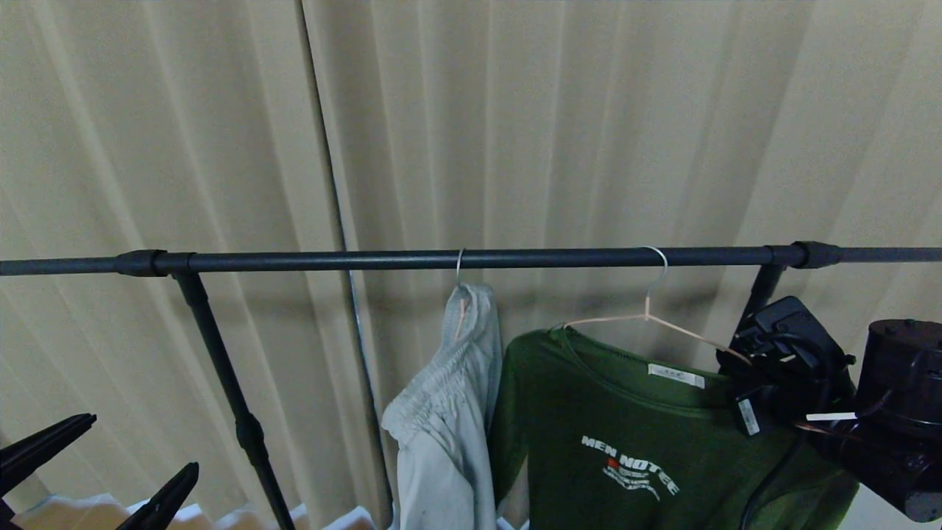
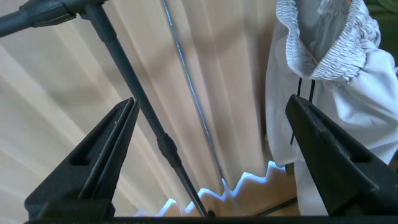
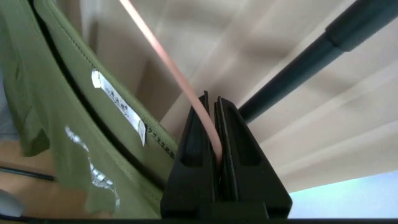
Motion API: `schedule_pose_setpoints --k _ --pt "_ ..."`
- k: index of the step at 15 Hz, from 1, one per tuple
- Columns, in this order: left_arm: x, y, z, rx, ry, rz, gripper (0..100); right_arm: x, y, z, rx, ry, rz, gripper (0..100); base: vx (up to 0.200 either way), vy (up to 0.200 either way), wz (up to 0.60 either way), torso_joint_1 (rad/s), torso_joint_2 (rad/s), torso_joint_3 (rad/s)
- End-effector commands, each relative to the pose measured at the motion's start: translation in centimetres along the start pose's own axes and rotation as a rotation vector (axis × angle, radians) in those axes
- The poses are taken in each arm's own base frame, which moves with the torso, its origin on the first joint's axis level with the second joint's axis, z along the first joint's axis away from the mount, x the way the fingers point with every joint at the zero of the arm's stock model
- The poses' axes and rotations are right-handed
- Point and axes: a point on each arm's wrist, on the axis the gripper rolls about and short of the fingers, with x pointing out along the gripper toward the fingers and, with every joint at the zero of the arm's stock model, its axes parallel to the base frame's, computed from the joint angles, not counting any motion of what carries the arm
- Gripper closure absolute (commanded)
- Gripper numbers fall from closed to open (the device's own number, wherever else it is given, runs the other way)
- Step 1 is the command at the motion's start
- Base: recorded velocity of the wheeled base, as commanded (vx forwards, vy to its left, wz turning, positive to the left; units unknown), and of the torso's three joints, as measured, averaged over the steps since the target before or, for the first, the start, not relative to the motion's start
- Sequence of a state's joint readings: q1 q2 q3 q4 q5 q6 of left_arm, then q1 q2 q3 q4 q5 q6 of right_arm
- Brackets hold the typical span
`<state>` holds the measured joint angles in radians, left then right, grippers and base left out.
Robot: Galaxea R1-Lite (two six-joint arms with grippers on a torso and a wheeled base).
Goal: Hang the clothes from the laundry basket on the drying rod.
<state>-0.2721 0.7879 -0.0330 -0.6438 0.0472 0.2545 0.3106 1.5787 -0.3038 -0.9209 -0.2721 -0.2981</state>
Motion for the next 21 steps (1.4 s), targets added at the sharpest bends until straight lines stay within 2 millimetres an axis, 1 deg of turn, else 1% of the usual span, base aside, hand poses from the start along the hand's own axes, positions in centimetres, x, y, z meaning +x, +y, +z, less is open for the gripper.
schedule_pose_setpoints --k 1,2,4,7,9,10,13,18,21 --pt "0.0 0.0 0.0 0.000 0.003 0.003 0 -0.3 0.1 -0.3 -0.004 0.004 0.011 100 0.000 0.000 0.00 0.000 0.00 0.000" --pt "0.0 0.0 -0.1 0.000 0.005 0.003 0 -0.4 0.2 -0.4 -0.005 0.004 0.017 0 0.000 0.000 0.00 0.000 0.00 0.000" --pt "0.0 0.0 -0.1 0.000 0.006 0.002 0 -0.9 0.6 -0.6 -0.007 -0.030 0.060 0 0.000 0.000 0.00 0.000 0.00 0.000" --pt "0.0 0.0 -0.1 0.000 0.005 0.003 0 -1.2 0.7 -0.8 -0.001 -0.068 0.093 0 0.000 0.000 0.00 0.000 0.00 0.000" --pt "0.0 0.0 -0.1 0.000 0.005 0.004 0 -1.6 0.8 -0.8 0.004 -0.123 0.164 0 0.000 0.000 0.00 0.000 0.00 0.000" --pt "0.0 0.0 -0.1 0.000 0.005 0.004 0 -1.6 0.8 -0.8 0.004 -0.123 0.164 0 0.000 0.000 0.00 0.000 0.00 0.000" --pt "0.0 0.0 -0.1 0.000 0.004 0.005 0 -2.0 0.9 -1.0 0.009 -0.193 0.221 0 0.000 0.000 0.00 0.000 0.00 0.000" --pt "-0.3 0.0 0.0 -0.001 -0.014 0.011 0 -2.3 0.7 -0.6 0.017 -0.248 0.230 0 0.000 0.000 0.00 0.000 0.00 0.000" --pt "-1.6 0.3 0.1 -0.003 -0.080 0.052 0 -4.0 -0.2 0.4 0.084 -0.389 0.187 0 0.000 0.000 0.00 0.000 0.00 0.000"
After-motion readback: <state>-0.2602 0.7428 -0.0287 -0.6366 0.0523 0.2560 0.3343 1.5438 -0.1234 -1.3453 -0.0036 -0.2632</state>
